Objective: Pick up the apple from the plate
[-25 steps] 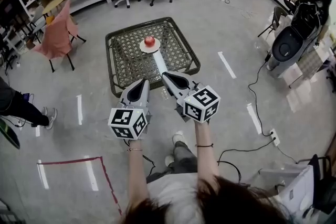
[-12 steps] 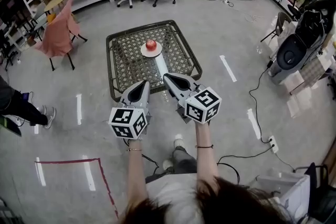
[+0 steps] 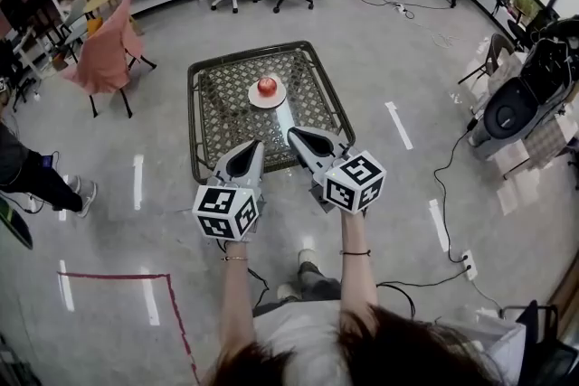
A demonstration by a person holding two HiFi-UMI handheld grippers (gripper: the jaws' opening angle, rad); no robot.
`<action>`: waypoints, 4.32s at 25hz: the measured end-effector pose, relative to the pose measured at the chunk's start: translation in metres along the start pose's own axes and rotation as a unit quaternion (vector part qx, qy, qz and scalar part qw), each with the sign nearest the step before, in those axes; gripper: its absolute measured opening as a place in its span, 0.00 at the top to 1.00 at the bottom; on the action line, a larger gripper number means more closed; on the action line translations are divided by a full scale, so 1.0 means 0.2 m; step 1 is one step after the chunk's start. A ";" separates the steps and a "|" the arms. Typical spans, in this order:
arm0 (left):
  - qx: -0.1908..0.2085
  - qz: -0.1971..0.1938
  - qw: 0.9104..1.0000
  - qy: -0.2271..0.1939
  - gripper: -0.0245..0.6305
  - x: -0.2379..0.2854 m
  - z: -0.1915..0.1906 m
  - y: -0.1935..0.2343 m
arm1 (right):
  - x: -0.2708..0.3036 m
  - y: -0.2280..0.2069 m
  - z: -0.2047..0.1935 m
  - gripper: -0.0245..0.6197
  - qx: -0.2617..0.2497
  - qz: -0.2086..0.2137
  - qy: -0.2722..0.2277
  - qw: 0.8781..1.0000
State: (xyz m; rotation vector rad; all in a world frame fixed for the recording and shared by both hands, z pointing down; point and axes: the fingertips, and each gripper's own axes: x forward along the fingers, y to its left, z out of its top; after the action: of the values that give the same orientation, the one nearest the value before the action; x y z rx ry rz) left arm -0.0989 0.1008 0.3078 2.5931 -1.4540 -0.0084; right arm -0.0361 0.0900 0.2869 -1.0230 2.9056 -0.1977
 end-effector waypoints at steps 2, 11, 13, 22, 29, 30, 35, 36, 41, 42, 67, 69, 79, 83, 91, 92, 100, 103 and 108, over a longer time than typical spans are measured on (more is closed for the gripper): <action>-0.002 0.004 1.000 0.002 0.95 0.04 -0.01 0.00 | 0.01 -0.04 -0.01 0.95 0.002 0.005 0.003 1.000; -0.009 0.017 1.000 0.013 0.95 0.19 -0.03 0.07 | 0.08 -0.17 -0.05 0.95 0.011 0.015 0.017 1.000; -0.009 0.019 1.000 0.015 0.95 0.23 -0.04 0.07 | 0.09 -0.21 -0.05 0.95 0.013 0.017 0.018 1.000; -0.005 0.037 0.999 0.013 0.95 0.41 -0.03 0.11 | 0.17 -0.40 -0.05 0.95 0.016 0.038 0.017 0.999; -0.010 0.057 0.998 0.012 0.95 0.54 -0.07 0.18 | 0.24 -0.53 -0.10 0.95 0.019 0.054 0.026 0.998; -0.011 0.059 0.998 0.013 0.95 0.56 -0.08 0.19 | 0.25 -0.55 -0.10 0.95 0.019 0.055 0.028 0.998; -0.014 0.064 0.998 0.019 0.95 0.64 -0.10 0.22 | 0.30 -0.62 -0.13 0.95 0.022 0.062 0.037 0.997; -0.014 0.065 0.998 0.020 0.95 0.66 -0.10 0.23 | 0.31 -0.63 -0.14 0.95 0.022 0.063 0.040 0.997; -0.017 0.070 0.997 0.025 0.95 0.70 -0.13 0.26 | 0.35 -0.68 -0.16 0.95 0.024 0.066 0.046 0.997; -0.018 0.071 0.997 0.026 0.95 0.71 -0.13 0.27 | 0.35 -0.68 -0.16 0.95 0.024 0.066 0.046 0.996; -0.040 0.041 0.996 0.064 0.95 0.99 -0.16 0.61 | 0.69 -0.94 -0.20 0.95 0.054 0.038 0.063 0.996; -0.043 0.038 0.996 0.067 0.95 1.02 -0.16 0.64 | 0.72 -0.96 -0.21 0.95 0.059 0.033 0.063 0.996; -0.046 0.020 0.996 0.079 0.95 1.12 -0.20 0.77 | 0.84 -1.04 -0.27 0.95 0.070 0.013 0.070 0.995; -0.041 0.008 0.995 0.087 0.95 1.16 -0.21 0.80 | 0.88 -1.06 -0.30 0.95 0.069 0.004 0.077 0.995; -0.044 -0.015 0.995 0.090 0.95 1.24 -0.24 0.90 | 0.98 -1.14 -0.37 0.95 0.081 -0.022 0.086 0.993; -0.043 -0.016 0.995 0.091 0.95 1.25 -0.25 0.90 | 0.98 -1.15 -0.38 0.95 0.084 -0.026 0.086 0.992; -0.051 -0.020 0.993 0.102 0.95 1.33 -0.29 0.95 | 1.04 -1.24 -0.46 0.95 0.092 -0.048 0.095 0.990; -0.053 -0.020 0.993 0.102 0.95 1.38 -0.30 0.95 | 1.05 -1.28 -0.47 0.95 0.094 -0.049 0.095 0.990; -0.056 -0.007 0.992 0.113 0.95 1.42 -0.34 0.99 | 1.08 -1.33 -0.49 0.95 0.101 -0.044 0.102 0.989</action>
State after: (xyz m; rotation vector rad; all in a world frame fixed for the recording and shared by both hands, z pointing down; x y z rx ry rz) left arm -0.1108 -0.2304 0.4271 2.4244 -1.3158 0.1890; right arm -0.0481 -0.2412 0.4192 -1.1578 2.9378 -0.6223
